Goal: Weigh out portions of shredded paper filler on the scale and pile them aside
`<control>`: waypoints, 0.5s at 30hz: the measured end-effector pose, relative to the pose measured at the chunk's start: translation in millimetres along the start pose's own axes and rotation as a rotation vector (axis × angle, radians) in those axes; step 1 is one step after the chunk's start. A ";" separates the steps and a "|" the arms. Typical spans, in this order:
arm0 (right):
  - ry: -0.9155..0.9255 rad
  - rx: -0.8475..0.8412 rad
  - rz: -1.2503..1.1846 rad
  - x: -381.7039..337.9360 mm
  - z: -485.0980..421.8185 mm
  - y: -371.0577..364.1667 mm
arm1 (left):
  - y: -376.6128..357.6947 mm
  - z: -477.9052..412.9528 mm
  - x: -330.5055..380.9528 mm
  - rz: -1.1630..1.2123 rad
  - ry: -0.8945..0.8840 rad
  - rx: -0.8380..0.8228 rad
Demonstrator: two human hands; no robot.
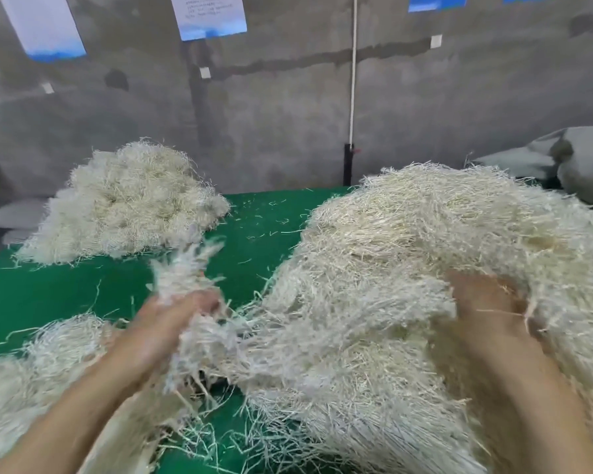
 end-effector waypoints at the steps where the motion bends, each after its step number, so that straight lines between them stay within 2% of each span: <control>1: 0.035 -0.107 0.080 -5.4 2.5 -0.2 | -5.2 3.0 8.2 -0.151 -0.014 -0.097; 3: 0.089 -0.269 0.276 -10.7 8.7 -2.0 | -19.0 8.9 19.2 -0.304 -0.051 -0.219; 4: 0.117 -0.289 0.326 -15.6 14.5 -1.2 | -23.1 10.4 22.5 -0.384 -0.025 -0.257; 7: 0.304 -0.104 0.418 -40.4 33.2 0.7 | -26.2 6.2 10.8 -0.876 0.090 -0.325; 8: 0.359 -0.020 0.392 -49.6 31.5 0.1 | -27.4 4.7 5.4 -0.956 0.112 -0.327; 10: 0.426 0.045 0.342 -74.4 15.9 -7.6 | -32.7 3.8 -0.9 -1.052 0.103 -0.339; 13: 0.529 -0.080 0.368 -114.8 -22.6 -46.2 | -37.1 5.2 1.1 -1.060 0.008 -0.321; 15: 0.603 -0.181 0.457 -134.8 -47.7 -77.8 | -32.2 10.2 8.2 -0.964 -0.105 -0.259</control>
Point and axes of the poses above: each hand's wrist, its own z-axis away from the middle knuckle, its own y-axis out of the back of the hand, x = y × z, the point moved 3 cm from there along -z, towards the middle knuckle, and after that the axes turned 11 degrees about -x, right-handed, at the moved point
